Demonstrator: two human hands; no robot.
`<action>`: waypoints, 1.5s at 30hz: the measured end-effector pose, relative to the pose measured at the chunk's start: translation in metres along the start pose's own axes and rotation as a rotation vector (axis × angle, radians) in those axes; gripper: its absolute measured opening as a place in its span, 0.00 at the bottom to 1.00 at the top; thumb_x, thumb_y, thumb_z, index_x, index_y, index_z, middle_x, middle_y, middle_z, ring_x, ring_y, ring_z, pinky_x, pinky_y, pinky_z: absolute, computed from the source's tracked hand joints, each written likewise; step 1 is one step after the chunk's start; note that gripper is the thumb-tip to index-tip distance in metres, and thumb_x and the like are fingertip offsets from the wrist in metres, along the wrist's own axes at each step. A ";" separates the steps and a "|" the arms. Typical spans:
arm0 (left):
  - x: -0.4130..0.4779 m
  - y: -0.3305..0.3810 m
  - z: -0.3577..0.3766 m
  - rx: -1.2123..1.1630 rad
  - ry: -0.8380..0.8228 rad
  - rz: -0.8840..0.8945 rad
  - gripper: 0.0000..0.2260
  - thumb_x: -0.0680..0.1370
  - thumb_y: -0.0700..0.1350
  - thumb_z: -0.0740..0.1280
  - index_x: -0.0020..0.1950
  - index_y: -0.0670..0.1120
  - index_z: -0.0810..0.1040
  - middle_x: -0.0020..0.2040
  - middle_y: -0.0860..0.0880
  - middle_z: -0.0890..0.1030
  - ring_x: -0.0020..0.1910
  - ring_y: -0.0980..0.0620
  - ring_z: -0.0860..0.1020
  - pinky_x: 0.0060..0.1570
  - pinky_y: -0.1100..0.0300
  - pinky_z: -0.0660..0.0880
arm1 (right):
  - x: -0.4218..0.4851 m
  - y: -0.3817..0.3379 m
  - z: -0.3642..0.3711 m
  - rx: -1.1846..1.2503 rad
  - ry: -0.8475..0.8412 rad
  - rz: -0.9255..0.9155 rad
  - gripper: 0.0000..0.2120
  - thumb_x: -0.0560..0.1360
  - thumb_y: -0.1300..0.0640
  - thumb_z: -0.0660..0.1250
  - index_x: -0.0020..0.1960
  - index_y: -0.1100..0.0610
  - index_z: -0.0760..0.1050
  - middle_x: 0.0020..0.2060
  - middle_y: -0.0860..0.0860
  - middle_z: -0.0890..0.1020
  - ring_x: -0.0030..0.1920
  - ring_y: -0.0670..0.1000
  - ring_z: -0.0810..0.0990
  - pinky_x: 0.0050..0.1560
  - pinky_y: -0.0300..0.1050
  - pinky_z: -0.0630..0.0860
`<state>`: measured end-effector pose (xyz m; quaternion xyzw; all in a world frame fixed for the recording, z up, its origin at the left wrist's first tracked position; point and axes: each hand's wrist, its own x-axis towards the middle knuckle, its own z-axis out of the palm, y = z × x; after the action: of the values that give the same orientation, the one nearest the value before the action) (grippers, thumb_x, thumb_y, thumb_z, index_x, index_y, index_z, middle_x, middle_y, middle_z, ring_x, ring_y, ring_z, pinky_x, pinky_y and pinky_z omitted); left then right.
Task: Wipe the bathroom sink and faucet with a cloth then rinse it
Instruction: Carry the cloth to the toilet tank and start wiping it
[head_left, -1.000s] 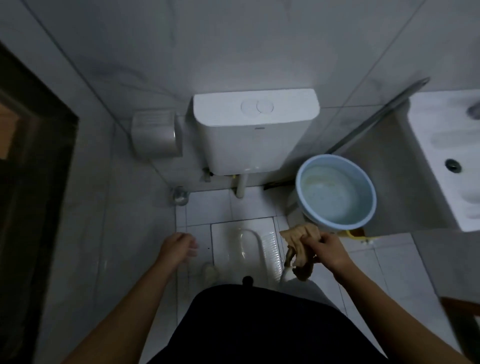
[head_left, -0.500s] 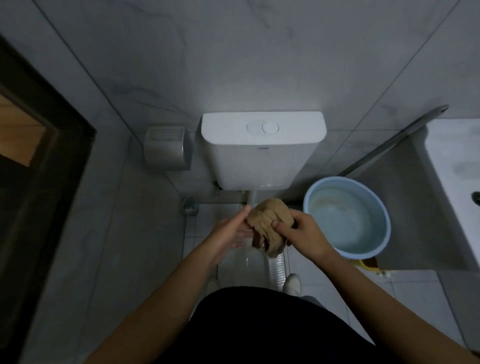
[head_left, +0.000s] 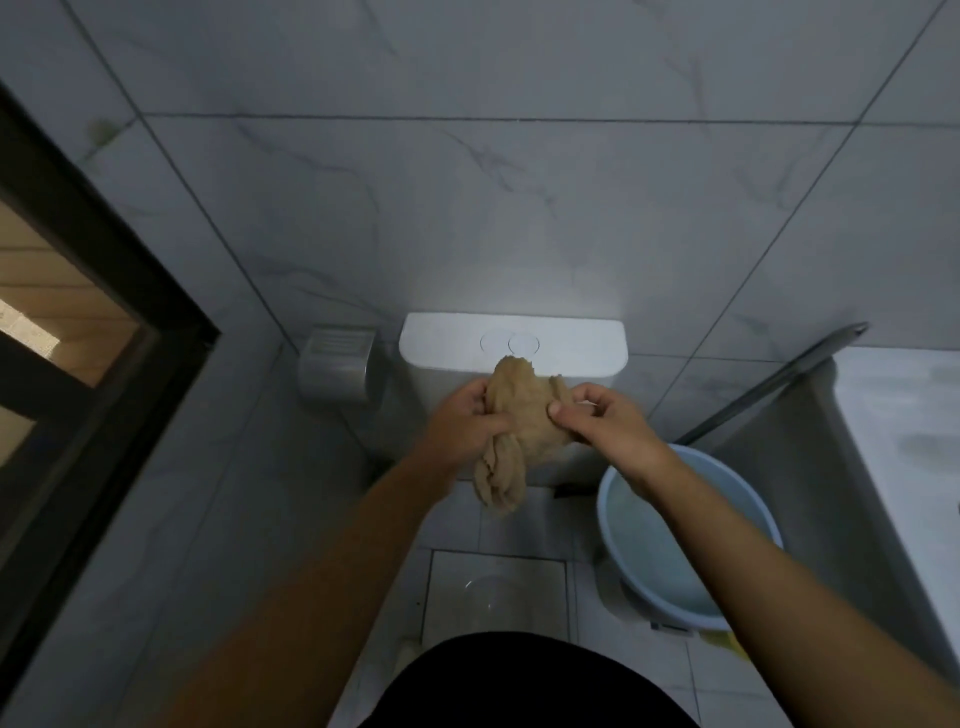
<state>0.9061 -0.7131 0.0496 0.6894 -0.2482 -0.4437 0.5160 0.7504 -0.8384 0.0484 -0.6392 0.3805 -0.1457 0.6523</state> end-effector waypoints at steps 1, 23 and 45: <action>0.002 0.006 -0.001 0.030 -0.010 0.020 0.13 0.76 0.38 0.71 0.59 0.47 0.79 0.55 0.45 0.84 0.54 0.45 0.84 0.55 0.49 0.82 | 0.005 -0.003 0.000 0.003 -0.008 0.041 0.13 0.75 0.58 0.73 0.53 0.68 0.77 0.42 0.57 0.83 0.41 0.49 0.82 0.44 0.39 0.79; 0.107 0.146 -0.069 0.152 0.093 0.404 0.06 0.75 0.33 0.72 0.48 0.40 0.79 0.44 0.45 0.84 0.38 0.59 0.82 0.45 0.67 0.79 | 0.102 -0.156 -0.033 -0.316 0.314 -0.394 0.06 0.72 0.64 0.73 0.47 0.61 0.79 0.39 0.57 0.81 0.38 0.49 0.78 0.40 0.43 0.77; 0.168 0.015 -0.049 0.309 0.283 0.205 0.06 0.76 0.39 0.73 0.50 0.46 0.79 0.42 0.55 0.79 0.41 0.59 0.77 0.43 0.72 0.74 | 0.163 -0.027 -0.021 -0.434 0.303 -0.173 0.11 0.71 0.58 0.75 0.52 0.56 0.79 0.43 0.50 0.81 0.42 0.52 0.81 0.50 0.51 0.81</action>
<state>1.0316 -0.8283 0.0078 0.7866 -0.3070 -0.2449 0.4765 0.8530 -0.9677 0.0261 -0.7651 0.4400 -0.2096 0.4208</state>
